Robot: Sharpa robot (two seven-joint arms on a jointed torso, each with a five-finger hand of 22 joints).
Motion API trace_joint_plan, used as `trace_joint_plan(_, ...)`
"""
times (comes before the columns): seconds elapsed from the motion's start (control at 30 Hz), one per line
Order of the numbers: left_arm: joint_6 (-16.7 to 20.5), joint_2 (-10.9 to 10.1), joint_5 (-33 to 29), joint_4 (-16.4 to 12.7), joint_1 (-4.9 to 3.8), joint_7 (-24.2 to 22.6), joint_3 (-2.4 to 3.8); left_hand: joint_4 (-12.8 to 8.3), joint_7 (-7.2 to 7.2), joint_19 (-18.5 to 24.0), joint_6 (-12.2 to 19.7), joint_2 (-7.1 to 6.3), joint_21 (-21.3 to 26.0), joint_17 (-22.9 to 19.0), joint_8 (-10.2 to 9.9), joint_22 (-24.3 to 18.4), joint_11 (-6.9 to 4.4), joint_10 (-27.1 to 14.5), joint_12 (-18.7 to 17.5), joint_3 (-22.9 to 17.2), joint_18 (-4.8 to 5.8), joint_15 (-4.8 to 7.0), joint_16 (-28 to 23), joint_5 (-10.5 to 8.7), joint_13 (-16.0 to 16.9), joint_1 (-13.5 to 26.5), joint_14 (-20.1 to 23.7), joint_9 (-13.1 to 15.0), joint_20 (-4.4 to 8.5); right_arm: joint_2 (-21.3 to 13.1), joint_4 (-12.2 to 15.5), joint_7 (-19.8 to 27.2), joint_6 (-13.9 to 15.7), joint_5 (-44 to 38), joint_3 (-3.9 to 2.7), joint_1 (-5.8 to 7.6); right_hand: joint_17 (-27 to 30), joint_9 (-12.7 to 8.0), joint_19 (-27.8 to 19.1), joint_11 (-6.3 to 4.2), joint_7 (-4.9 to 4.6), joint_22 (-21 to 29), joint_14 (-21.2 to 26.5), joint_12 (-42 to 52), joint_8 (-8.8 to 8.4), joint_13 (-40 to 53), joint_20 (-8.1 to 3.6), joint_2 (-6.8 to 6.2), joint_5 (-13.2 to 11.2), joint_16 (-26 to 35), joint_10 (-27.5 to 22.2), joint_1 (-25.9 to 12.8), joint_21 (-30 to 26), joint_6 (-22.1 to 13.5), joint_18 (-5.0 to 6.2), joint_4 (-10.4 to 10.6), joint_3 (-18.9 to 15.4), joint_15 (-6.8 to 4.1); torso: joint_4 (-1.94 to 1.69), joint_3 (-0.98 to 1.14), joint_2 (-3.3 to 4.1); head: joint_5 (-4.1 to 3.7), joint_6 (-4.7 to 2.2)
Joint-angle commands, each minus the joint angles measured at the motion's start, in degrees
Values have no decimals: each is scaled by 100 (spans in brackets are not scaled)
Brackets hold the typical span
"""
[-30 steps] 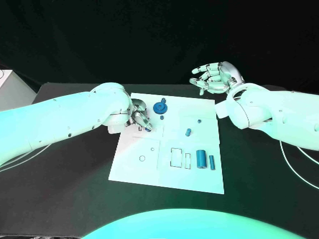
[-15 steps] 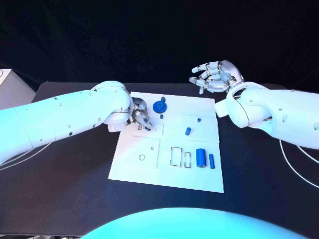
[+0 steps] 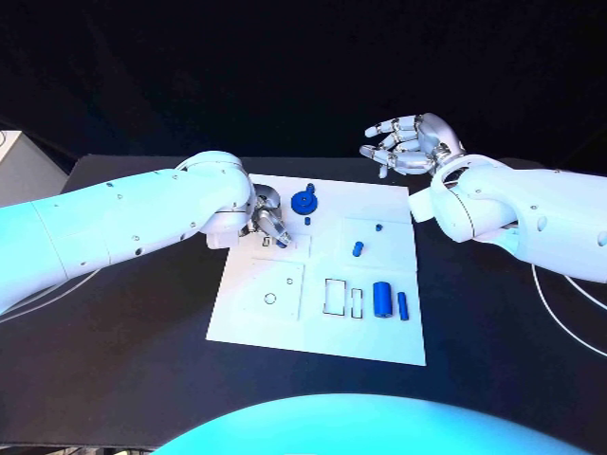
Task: Assemble the parts on the task board
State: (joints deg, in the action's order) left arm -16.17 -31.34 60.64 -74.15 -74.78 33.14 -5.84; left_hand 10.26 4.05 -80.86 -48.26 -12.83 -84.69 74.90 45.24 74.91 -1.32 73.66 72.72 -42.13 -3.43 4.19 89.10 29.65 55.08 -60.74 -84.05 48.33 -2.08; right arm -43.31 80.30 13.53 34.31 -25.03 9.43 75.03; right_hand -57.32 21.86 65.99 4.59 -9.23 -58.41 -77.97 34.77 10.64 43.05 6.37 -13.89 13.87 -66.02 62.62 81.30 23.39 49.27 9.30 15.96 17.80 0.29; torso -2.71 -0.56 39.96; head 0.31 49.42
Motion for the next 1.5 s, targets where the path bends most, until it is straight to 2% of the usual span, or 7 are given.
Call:
trace_joint_plan(0.03,-226,43,-41,-2,39,48,-26,-1029,-125,-49,-154,86,-22,1372,-18,121,-7,41,36,-1007,33,33,24,-14,22,29,-555,1,5,-1,11,41,-68,-47,-1,-2,5,10,26,-24,-11,5,24,-24,21,-5,-4,-5,31,20,13,-8,-34,-17,115,24,-25,-8,1,0,1,-6,0)
trace_joint_plan(0.4,-197,94,-43,41,39,57,-27,-897,-178,-87,-238,229,-31,1408,-55,171,-47,147,76,-808,45,66,42,-122,129,158,-566,-6,37,-9,16,39,-65,-47,-1,-2,5,10,26,-24,-11,5,24,-24,21,-5,-4,-5,31,20,13,-8,-34,-17,115,24,-25,-8,2,-3,1,-19,6)
trace_joint_plan(0.57,-185,113,-45,70,39,63,-28,-774,-192,-91,-270,368,-24,1401,-96,170,-57,159,61,-668,46,77,38,-199,134,236,-563,-17,51,-12,21,38,-64,-47,-1,-2,5,10,26,-24,-11,5,24,-24,21,-5,-4,-5,31,20,13,-8,-34,-17,115,24,-25,-8,3,-5,0,-21,7)
trace_joint_plan(1.0,-317,137,-45,97,40,96,-33,-791,-203,-100,-274,353,-25,1411,-115,182,-64,164,56,-545,49,83,43,-243,137,236,-566,-17,56,-22,35,36,-65,-47,-1,-2,5,10,26,-24,-11,5,24,-24,21,-5,-4,-5,31,20,13,-8,-34,-17,115,24,-25,-8,1,-7,0,-36,24)
trace_joint_plan(1.27,-396,127,-14,89,40,105,-36,-842,-231,-105,-278,236,-18,1421,-162,186,-83,169,44,-252,50,95,48,-248,148,215,-569,-23,68,-27,45,39,-71,-47,-1,-2,5,10,26,-24,-11,5,24,-24,21,-5,-4,-5,31,20,13,-8,-34,-17,115,24,-25,-8,1,-8,-3,-45,39)
trace_joint_plan(1.37,-399,123,22,86,40,102,-37,-980,-222,-112,-267,294,-19,1420,-205,195,-90,156,16,-327,52,106,47,-173,150,-1,-569,-30,82,-28,45,40,-71,-47,-1,-2,5,10,26,-24,-11,5,24,-24,21,-5,-4,-5,31,20,13,-8,-34,-17,115,24,-25,-8,2,-10,-3,-43,35)
trace_joint_plan(1.5,-378,118,48,84,40,93,-38,-1020,-206,-112,-276,326,-18,1420,-216,194,-79,146,-3,-427,52,100,46,-144,143,-67,-569,-27,79,-29,45,41,-71,-47,-1,-2,5,10,26,-24,-11,5,24,-24,21,-5,-4,-5,31,20,13,-8,-34,-17,115,24,-25,-8,0,-8,-2,-39,34)
